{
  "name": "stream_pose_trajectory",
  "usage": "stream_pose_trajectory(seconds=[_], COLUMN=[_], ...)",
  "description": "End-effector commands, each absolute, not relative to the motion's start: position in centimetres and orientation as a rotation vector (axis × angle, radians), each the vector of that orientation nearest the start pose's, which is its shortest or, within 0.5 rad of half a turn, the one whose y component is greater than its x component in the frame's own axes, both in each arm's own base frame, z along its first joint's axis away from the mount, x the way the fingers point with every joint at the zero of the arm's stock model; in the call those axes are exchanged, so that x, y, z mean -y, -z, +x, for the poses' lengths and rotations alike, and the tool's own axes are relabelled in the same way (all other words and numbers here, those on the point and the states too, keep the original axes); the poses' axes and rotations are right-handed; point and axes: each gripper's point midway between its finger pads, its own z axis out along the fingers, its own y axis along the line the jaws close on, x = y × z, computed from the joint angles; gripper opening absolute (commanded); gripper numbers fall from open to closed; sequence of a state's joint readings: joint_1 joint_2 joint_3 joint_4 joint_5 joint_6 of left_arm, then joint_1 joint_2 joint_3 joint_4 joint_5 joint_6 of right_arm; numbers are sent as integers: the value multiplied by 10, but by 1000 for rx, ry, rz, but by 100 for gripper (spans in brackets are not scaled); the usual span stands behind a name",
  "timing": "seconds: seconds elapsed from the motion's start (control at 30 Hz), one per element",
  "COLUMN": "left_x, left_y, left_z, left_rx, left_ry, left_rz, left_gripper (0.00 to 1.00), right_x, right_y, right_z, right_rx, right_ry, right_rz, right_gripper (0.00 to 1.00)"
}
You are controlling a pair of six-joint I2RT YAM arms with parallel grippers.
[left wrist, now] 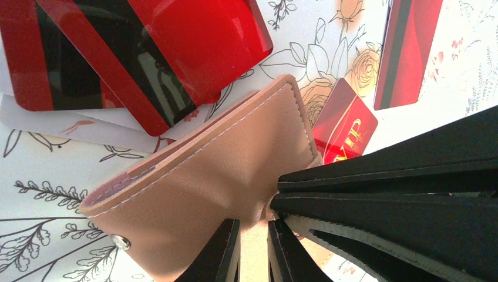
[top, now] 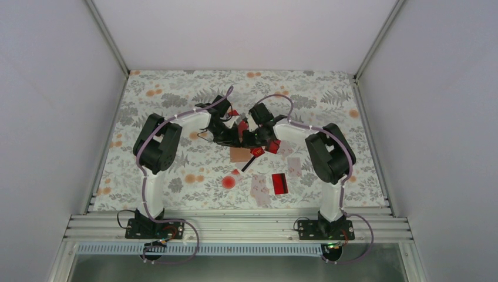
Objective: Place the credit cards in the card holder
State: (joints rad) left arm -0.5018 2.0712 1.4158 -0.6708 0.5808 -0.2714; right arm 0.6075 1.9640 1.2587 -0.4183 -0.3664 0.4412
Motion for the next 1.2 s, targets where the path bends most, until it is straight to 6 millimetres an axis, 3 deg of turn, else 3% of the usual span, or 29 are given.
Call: stream_pose_trajectory(seconds=[0.0, 0.17, 0.5, 0.73, 1.17], left_x=[293, 293, 293, 291, 291], left_y=[-8, -8, -7, -4, 1], left_z=[324, 324, 324, 323, 326], left_rx=[-3001, -3001, -3003, -3014, -3033], left_ry=[941, 940, 938, 924, 913], left_rz=[487, 486, 484, 473, 457], left_gripper=[15, 15, 15, 15, 14], right_x=[-309, -308, -306, -302, -297], right_y=[-33, -39, -27, -35, -5], right_z=[309, 308, 299, 300, 270], right_rx=[-2861, -2849, -2877, -2850, -2752], right_ry=[-786, -788, -785, -741, -618], right_rz=[-397, -391, -385, -379, -436], right_gripper=[4, 4, 4, 4, 4])
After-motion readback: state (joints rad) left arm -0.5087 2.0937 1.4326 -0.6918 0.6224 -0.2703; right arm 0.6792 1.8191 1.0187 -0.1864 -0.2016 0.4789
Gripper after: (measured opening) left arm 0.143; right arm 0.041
